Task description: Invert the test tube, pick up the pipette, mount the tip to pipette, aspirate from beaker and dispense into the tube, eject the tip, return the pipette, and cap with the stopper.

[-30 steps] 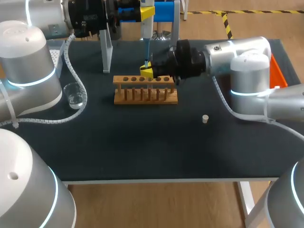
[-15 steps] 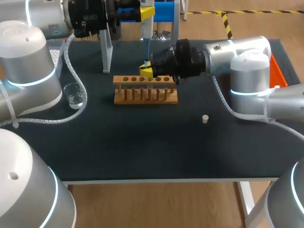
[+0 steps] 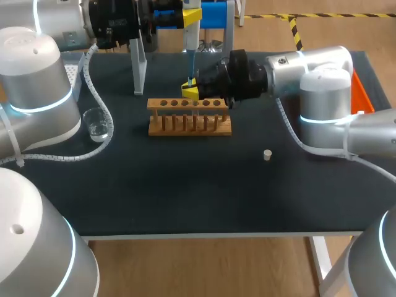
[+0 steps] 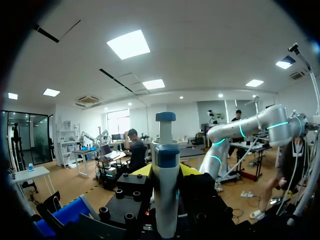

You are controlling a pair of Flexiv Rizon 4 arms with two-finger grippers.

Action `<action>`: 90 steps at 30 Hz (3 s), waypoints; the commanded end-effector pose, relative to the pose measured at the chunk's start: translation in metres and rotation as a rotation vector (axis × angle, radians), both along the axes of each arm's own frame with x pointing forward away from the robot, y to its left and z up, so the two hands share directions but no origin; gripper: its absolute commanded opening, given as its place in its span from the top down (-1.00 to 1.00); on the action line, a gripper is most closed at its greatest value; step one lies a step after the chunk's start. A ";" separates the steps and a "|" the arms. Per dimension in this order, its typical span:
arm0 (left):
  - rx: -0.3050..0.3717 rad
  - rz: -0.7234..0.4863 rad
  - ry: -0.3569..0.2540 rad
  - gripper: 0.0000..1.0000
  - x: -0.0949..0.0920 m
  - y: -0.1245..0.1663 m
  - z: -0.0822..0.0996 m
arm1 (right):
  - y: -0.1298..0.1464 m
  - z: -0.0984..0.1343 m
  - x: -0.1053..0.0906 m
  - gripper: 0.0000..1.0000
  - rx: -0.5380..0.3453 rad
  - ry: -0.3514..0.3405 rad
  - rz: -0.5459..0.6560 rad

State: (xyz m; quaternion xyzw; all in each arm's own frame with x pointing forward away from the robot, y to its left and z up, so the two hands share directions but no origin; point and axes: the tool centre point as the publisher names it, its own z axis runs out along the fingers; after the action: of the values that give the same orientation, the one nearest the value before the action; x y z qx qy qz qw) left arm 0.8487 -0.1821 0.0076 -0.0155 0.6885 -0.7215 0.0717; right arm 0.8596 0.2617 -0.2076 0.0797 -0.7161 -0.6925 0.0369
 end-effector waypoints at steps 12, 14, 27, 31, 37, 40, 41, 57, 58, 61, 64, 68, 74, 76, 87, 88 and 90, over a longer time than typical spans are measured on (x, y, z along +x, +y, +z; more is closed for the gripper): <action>0.000 -0.002 0.000 1.00 0.000 0.001 0.000 | -0.003 0.002 -0.001 1.00 0.002 -0.004 -0.007; 0.000 -0.002 0.000 1.00 0.000 0.001 0.000 | -0.003 0.001 -0.001 1.00 0.003 -0.004 -0.007; 0.000 -0.002 0.000 1.00 0.000 0.001 0.000 | -0.004 0.001 -0.002 1.00 -0.001 -0.009 -0.003; 0.000 -0.002 0.000 1.00 0.000 0.001 0.000 | -0.004 0.001 -0.004 1.00 -0.003 -0.013 -0.001; 0.000 -0.002 0.000 1.00 0.000 0.001 0.000 | -0.002 0.003 -0.005 1.00 -0.002 -0.015 0.003; 0.000 -0.002 0.000 1.00 0.000 0.001 0.000 | -0.001 0.004 -0.006 1.00 0.001 -0.018 0.004; 0.000 -0.002 0.000 1.00 0.000 0.001 0.000 | -0.001 0.004 -0.006 1.00 0.002 -0.019 0.005; 0.000 -0.002 0.000 1.00 0.000 0.001 0.000 | 0.001 0.012 -0.005 1.00 0.031 -0.019 0.002; 0.000 -0.002 0.000 1.00 0.000 0.001 0.000 | 0.001 0.013 -0.005 1.00 0.031 -0.019 0.002; 0.000 -0.002 0.000 1.00 0.000 0.001 0.000 | 0.000 0.014 -0.004 1.00 0.032 -0.019 0.001; 0.000 -0.002 0.000 1.00 0.000 0.001 0.000 | 0.000 0.016 -0.004 1.00 0.033 -0.019 0.000; 0.000 -0.002 0.000 1.00 0.000 0.001 0.000 | 0.001 0.021 -0.003 1.00 0.035 -0.022 -0.001; 0.000 -0.002 0.000 1.00 0.000 0.001 0.000 | 0.002 0.035 -0.001 1.00 0.042 -0.035 0.002; 0.000 -0.002 0.000 1.00 0.000 0.001 0.000 | 0.002 0.041 0.000 1.00 0.046 -0.040 0.002; 0.000 -0.002 0.000 1.00 0.000 0.001 0.000 | -0.001 0.035 -0.003 0.84 0.029 -0.048 0.003; 0.000 -0.002 0.000 1.00 0.000 0.001 0.000 | -0.002 0.032 -0.003 0.25 0.021 -0.047 -0.001; 0.000 -0.002 0.000 1.00 0.000 0.001 0.000 | -0.004 0.026 -0.004 -1.00 0.014 -0.042 -0.004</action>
State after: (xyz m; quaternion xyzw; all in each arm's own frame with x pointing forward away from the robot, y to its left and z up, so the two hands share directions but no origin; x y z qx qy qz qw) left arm 0.8490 -0.1819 0.0125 -0.0166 0.6914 -0.7189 0.0706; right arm 0.8599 0.2621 -0.1838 0.0968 -0.7073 -0.6999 0.0222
